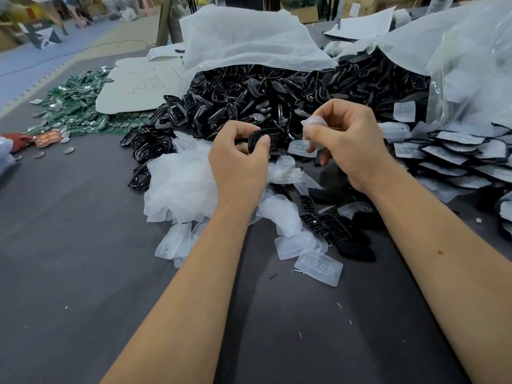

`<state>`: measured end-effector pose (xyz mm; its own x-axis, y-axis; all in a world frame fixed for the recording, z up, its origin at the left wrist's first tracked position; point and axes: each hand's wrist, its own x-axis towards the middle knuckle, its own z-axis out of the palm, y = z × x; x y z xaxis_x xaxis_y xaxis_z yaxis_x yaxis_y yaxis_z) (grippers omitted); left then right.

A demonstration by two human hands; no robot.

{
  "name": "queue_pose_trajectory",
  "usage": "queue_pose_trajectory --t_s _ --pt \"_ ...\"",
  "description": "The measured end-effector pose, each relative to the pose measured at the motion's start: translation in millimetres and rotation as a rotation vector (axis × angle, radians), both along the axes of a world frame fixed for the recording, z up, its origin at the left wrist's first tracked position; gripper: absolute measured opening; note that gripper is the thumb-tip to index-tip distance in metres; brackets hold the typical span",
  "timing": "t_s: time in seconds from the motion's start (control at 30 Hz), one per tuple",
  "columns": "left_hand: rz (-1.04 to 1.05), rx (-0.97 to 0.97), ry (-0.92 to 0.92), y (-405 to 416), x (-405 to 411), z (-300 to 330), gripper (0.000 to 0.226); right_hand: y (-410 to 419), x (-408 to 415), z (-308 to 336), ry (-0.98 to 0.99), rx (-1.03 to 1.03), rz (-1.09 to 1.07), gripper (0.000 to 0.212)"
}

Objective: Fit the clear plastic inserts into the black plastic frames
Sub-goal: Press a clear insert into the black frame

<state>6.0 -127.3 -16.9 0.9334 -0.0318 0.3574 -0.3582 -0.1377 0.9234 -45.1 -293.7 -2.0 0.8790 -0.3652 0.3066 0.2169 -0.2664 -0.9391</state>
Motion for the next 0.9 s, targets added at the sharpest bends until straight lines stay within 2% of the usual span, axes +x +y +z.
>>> queue_pose_trajectory --t_s 0.17,0.37,0.5,0.6,0.7,0.9 --pt "-0.020 -0.004 -0.005 0 0 -1 0.013 2 1 0 0.006 0.100 0.014 0.014" --pt "-0.037 0.018 -0.015 0 2 -1 0.017 4 5 -4 0.011 0.078 -0.017 0.017" --pt "-0.056 0.025 -0.035 0 2 -1 0.022 1 9 -9 0.116 0.010 0.008 0.023" --pt "-0.045 0.026 -0.051 0 2 -2 0.024 0 10 -14 0.167 -0.141 -0.007 0.023" --pt "-0.027 0.011 -0.060 -1 2 -3 0.022 0 8 -14 0.206 -0.265 0.053 0.032" --pt "0.001 -0.009 -0.060 0 3 -4 0.014 -4 1 -6 0.280 -0.251 0.283 0.048"
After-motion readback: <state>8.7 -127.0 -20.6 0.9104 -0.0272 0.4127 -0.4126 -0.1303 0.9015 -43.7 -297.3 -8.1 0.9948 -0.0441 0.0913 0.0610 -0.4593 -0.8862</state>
